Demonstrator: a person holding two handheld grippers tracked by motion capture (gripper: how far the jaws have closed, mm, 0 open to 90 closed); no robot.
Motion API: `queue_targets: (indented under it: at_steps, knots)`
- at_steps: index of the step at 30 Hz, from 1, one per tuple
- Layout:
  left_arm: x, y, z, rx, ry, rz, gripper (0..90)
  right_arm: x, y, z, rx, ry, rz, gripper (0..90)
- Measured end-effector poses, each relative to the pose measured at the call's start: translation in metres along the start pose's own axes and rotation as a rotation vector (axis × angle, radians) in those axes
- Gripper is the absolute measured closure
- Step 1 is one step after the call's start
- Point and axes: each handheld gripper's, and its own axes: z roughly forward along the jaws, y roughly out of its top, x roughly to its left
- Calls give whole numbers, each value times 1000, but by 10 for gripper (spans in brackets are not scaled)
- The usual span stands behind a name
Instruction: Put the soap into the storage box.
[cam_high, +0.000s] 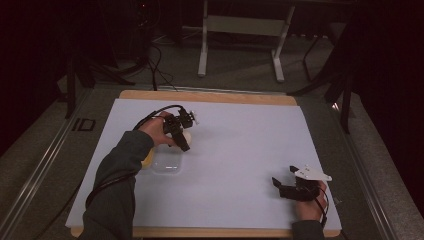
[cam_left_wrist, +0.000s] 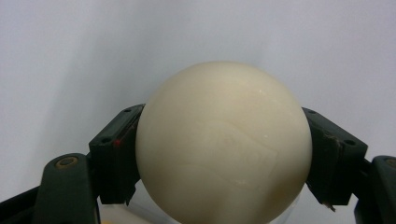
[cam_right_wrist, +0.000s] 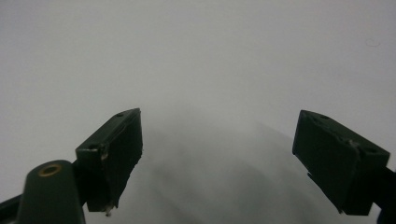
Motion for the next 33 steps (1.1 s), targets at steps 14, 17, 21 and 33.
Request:
queue_targets:
  at_steps: [14,17,21,33]
  knots:
    - [11,-29,-11,-8,18,-56,240,0,0,0,-3,-4,-3,159]
    - [13,-32,-11,-10,19,-61,240,0,0,0,-5,-5,-4,159]
    - [16,-38,-12,-7,21,-70,240,0,0,0,-9,-6,-2,159]
    - [20,-52,-13,-7,26,-100,241,0,0,-1,-12,-7,-1,159]
